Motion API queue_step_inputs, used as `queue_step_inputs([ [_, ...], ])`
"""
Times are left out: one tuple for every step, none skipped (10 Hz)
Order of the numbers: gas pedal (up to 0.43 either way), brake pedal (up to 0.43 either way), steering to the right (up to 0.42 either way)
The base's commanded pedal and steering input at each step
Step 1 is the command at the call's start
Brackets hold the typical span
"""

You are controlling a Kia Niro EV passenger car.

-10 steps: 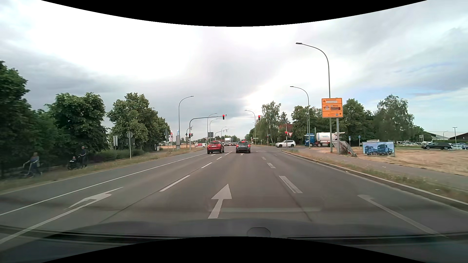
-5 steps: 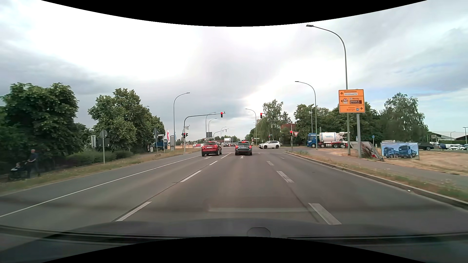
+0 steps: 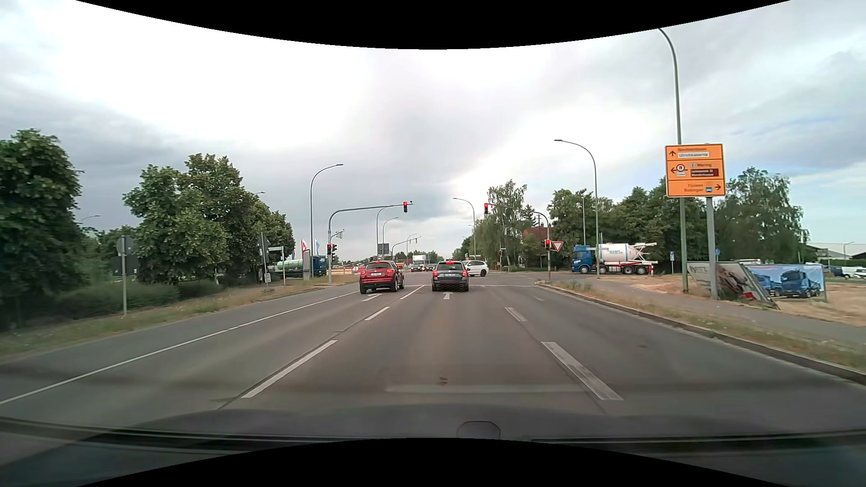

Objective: Follow the waypoints while adhering to traffic rules and regulations

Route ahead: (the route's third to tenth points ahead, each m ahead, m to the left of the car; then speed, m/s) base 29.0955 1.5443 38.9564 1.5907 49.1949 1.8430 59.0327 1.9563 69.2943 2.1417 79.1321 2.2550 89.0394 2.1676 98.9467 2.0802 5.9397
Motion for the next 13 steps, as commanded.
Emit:
queue_step_inputs([
  [0.000, 0.226, 0.008],
  [0.000, 0.207, 0.008],
  [0.000, 0.201, 0.009],
  [0.000, 0.195, 0.009],
  [0.000, 0.195, 0.009],
  [0.000, 0.195, 0.009],
  [0.000, 0.201, 0.009],
  [0.000, 0.195, 0.009],
  [0.000, 0.201, 0.009],
  [0.000, 0.201, 0.008],
  [0.000, 0.195, 0.008],
  [0.000, 0.189, 0.008],
  [0.000, 0.171, 0.008],
])
